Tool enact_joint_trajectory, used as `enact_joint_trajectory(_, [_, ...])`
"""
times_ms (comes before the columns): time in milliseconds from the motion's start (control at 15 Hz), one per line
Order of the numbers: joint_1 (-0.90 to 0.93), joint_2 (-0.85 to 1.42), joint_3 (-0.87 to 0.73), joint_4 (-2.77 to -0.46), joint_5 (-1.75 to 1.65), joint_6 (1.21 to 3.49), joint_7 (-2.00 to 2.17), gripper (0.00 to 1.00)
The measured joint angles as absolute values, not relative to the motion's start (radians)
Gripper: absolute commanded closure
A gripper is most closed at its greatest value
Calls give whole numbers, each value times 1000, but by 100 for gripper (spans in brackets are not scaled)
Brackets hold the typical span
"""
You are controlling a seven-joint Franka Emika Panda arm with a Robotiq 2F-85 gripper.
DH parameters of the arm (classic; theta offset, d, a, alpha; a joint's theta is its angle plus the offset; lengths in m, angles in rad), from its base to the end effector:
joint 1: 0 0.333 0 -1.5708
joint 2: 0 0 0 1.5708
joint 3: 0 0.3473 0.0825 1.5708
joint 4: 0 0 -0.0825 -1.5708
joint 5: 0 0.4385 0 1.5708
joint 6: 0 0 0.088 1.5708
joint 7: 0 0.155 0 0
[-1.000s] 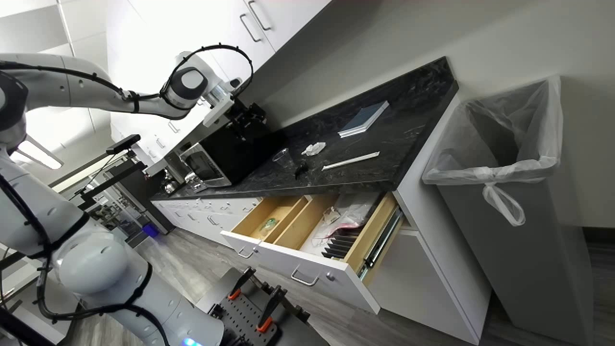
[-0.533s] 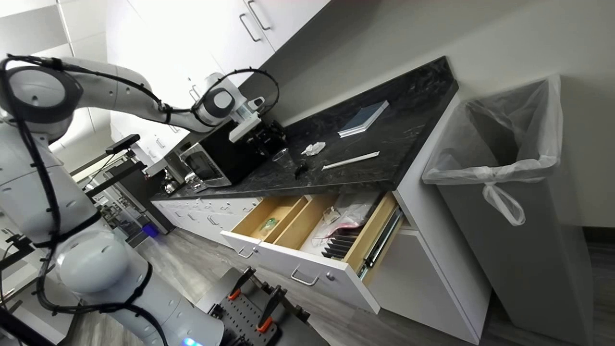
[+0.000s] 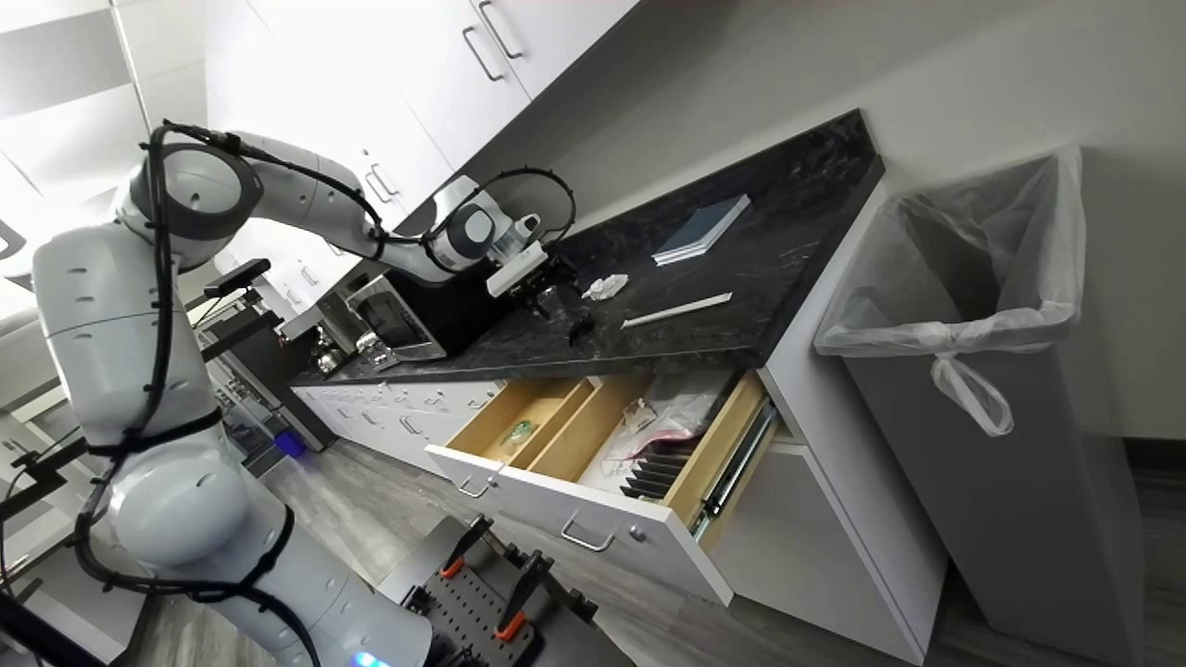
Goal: Move the black thing slightly to the right
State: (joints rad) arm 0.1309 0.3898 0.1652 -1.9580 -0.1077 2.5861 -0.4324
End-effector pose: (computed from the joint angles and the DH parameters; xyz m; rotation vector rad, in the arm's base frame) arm 0.6720 0.2008 0.2479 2.8546 1.1955 0.3798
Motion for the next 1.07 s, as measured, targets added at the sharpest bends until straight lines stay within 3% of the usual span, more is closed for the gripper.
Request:
enact_joint_trajectory(933, [141, 606, 164, -1717, -153, 2566, -431, 0])
enact_joint_trajectory(1000, [141, 614, 164, -1709, -153, 2565, -431, 25])
enact_joint_trajectory(1067, [141, 621, 163, -1703, -153, 2564, -431, 28])
